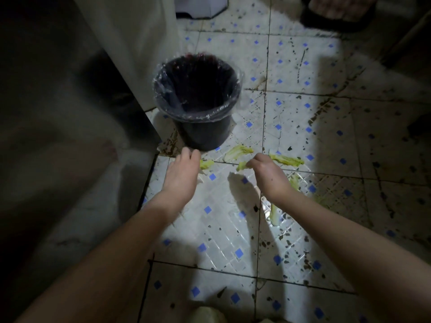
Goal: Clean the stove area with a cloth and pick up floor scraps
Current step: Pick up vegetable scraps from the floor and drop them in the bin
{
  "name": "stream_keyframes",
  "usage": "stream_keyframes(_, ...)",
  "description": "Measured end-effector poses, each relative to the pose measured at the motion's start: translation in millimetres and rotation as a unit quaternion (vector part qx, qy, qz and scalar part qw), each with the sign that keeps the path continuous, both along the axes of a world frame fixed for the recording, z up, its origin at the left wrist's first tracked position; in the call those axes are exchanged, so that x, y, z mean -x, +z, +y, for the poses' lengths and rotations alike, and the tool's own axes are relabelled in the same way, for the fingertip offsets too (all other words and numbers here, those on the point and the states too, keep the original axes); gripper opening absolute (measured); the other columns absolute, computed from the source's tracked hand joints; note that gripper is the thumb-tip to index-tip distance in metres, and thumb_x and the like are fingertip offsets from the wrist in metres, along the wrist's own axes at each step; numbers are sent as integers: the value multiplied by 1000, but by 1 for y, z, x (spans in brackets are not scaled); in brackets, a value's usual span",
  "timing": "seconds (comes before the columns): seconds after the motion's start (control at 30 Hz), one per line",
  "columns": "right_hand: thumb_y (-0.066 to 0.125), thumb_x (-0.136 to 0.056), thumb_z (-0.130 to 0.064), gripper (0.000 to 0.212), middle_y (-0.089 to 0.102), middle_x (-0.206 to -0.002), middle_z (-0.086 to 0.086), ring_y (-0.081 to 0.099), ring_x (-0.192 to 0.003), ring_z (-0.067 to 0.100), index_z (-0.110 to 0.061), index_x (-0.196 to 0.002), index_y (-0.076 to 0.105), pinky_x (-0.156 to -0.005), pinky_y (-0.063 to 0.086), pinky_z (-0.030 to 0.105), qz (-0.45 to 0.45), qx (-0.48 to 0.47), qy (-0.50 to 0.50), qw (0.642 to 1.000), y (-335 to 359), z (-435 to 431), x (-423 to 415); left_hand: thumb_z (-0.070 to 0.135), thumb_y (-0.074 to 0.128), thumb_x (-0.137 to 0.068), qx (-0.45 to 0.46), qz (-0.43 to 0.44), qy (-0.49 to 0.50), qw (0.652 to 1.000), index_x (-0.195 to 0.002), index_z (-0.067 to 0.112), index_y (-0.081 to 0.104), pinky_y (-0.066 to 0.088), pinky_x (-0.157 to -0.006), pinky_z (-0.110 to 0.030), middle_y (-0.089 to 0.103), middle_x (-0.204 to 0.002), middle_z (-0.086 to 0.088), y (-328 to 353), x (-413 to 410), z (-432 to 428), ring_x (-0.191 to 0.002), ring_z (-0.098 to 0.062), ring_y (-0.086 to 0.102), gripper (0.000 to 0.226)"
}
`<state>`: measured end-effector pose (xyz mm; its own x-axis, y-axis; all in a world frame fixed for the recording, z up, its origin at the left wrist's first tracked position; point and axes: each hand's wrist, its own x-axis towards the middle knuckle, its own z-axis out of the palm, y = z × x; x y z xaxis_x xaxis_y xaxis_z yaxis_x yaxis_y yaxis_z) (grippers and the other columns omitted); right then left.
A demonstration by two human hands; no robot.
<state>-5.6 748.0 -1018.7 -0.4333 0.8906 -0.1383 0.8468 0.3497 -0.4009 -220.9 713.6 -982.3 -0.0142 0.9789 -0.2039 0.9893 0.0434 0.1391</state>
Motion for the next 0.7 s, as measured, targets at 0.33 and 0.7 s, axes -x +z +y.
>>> stream_keyframes(0.33,48,-81,16,36,57,-103,14,51,-99,31,-3,-109,62,-75,49,46,45,-104,-28,993,83,54,21,-2,61,-79,-80,88,4,993,-123,11,40,43,-84,-40,45,-122,-13,71,11,55,-109,-31,52,50)
stream_keyframes(0.7,52,-87,-1,24,56,-105,16,52,-98,33,-5,-108,62,-71,39,32,83,-160,-1,984,129,127,78,-2,64,-77,-110,96,20,989,-122,9,42,40,-87,-43,45,-124,-15,109,36,126,-116,-35,47,51)
